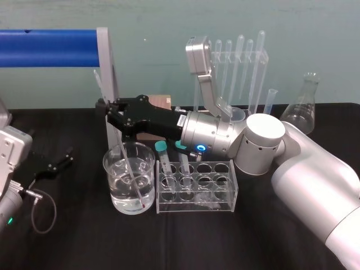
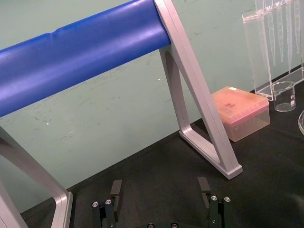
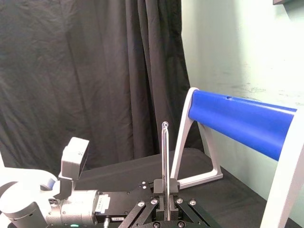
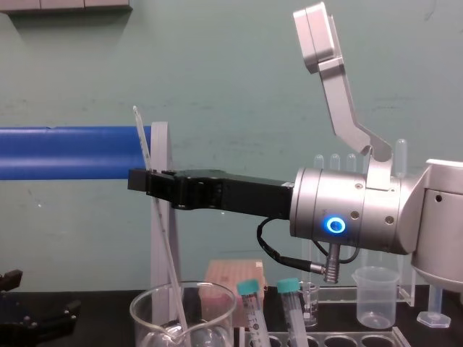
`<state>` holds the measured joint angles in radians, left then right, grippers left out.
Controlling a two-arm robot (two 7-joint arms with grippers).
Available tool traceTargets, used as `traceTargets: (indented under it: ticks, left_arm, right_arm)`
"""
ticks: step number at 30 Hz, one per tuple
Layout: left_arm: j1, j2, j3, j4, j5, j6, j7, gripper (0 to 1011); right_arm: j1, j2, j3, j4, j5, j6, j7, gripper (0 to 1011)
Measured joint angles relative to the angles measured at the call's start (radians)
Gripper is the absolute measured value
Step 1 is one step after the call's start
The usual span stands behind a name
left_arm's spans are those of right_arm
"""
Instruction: Hold the thermometer with one hand and immerse one end into the beaker, then reinsert it into the test tube rack.
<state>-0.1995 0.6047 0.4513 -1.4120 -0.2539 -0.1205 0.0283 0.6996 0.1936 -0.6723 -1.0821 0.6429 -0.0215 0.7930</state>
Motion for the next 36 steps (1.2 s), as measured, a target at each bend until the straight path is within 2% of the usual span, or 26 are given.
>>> traceTargets:
  ticks: [36]
  left_arm:
    - [0.000, 0.000, 0.000, 0.000, 0.000, 0.000, 0.000, 1008]
  right_arm:
    - [-0.003, 0.002, 0.000, -0.008, 0.001, 0.000, 0.002, 56]
